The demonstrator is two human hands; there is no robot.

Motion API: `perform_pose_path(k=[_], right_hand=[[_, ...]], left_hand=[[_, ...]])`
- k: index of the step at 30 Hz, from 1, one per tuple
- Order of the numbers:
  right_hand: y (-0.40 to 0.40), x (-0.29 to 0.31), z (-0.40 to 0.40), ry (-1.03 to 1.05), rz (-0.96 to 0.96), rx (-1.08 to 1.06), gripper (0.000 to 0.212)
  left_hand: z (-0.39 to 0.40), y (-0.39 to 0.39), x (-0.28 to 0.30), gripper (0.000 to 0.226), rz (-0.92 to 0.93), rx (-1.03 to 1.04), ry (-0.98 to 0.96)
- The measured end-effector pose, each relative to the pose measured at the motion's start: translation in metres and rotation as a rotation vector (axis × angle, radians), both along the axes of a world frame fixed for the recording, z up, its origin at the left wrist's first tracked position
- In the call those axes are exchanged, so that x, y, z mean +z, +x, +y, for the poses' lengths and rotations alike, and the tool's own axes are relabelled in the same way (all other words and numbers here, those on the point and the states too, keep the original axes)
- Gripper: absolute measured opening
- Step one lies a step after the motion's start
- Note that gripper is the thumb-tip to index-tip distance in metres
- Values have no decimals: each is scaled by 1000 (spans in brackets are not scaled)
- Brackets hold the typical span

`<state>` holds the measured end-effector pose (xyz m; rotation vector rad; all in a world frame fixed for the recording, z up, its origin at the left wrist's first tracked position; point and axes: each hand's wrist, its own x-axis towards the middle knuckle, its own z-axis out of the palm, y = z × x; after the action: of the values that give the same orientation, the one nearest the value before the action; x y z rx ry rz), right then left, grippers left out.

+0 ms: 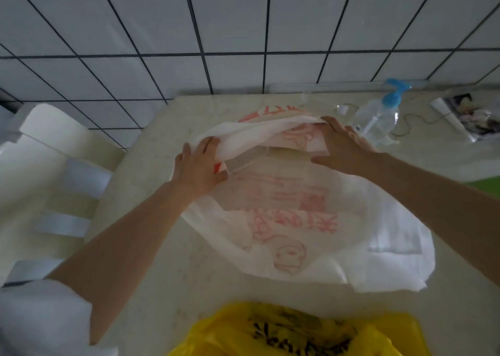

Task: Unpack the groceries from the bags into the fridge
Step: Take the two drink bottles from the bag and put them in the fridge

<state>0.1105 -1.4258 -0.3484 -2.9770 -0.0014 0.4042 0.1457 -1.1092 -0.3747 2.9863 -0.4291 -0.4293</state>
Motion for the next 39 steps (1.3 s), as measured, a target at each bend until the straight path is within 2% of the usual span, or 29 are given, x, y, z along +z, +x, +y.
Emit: perform_pose_path(k=[3,5,10,12,14,16,18,20,23,26,28,30,35,39], right_hand=[[10,-11,-2,32,72,-15,87],[14,-18,-2,85,67,-73,86],[19,-22,4,255,87,-170,92],[19,-22,6,279,126,-152,86],[20,-21,4,296,152,-122,71],[21,-20,2,406,160,-154,63],[24,-22,0,475,124,-175,63],[29,-26,2,452,58,-158,58],[42,-35,6,490,-74,-138,42],[56,-38,18,508,-192,-179,25],[62,-38,25,540,-248,-189,24],[65,-38,24,509,-302,-175,28],[59,-55,2,338,-279,-138,15],[46,-52,-5,310,-149,-89,21]], left_hand=[[-3,15,-2,90,87,18,-32],[-4,19,-3,94,77,12,-33],[-6,17,1,84,65,4,-78],[-5,16,5,77,138,16,-171],[-2,14,7,59,250,62,-306],[3,12,5,42,335,141,-458],[8,11,1,34,339,230,-599],[12,13,-2,31,264,285,-651],[15,21,-7,24,98,307,-579],[17,33,-9,28,-25,321,-519],[22,41,-14,32,-57,339,-458],[27,47,-19,36,-17,355,-355],[33,40,-26,35,33,292,-218],[34,29,-11,54,247,170,-106]])
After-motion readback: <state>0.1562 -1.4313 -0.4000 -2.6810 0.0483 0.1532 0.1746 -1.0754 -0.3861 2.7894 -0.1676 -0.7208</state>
